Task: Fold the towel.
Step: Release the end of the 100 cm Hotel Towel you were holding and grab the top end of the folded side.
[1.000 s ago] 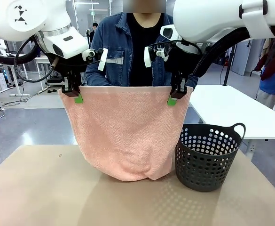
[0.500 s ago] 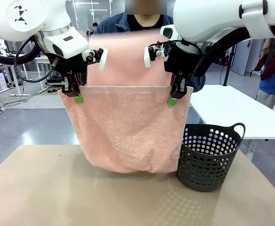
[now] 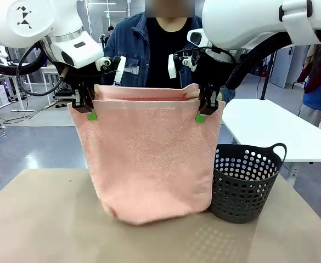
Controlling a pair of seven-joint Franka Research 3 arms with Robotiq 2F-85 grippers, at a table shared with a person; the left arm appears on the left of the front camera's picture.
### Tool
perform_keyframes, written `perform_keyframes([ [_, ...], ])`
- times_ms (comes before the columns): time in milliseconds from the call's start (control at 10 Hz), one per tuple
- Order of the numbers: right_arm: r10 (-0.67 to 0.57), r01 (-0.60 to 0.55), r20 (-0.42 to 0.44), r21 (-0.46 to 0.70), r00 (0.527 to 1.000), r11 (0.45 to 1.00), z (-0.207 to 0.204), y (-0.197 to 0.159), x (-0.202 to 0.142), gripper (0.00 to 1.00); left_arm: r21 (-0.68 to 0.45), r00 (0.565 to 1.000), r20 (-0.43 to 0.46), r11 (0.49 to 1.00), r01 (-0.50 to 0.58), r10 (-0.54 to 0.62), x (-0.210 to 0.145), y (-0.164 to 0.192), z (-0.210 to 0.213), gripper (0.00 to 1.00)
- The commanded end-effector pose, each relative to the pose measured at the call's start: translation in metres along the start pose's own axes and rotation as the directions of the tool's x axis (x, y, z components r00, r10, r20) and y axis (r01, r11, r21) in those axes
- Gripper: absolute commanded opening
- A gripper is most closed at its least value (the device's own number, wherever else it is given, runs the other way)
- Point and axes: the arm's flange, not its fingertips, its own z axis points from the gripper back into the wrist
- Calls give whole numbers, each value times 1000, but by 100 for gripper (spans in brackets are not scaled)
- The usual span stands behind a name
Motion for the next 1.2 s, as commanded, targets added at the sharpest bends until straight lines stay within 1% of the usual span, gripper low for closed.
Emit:
perform_keyframes([
  [0, -4, 4, -1, -1, 1000, 1000, 0, -1, -2, 0, 0, 1000, 0, 1000, 17, -17, -1, 0, 0, 0],
  [1100, -4, 4, -1, -1, 1000, 1000, 0, -1, -2, 0, 0, 1000, 0, 1000, 17, -17, -1, 0, 0, 0],
])
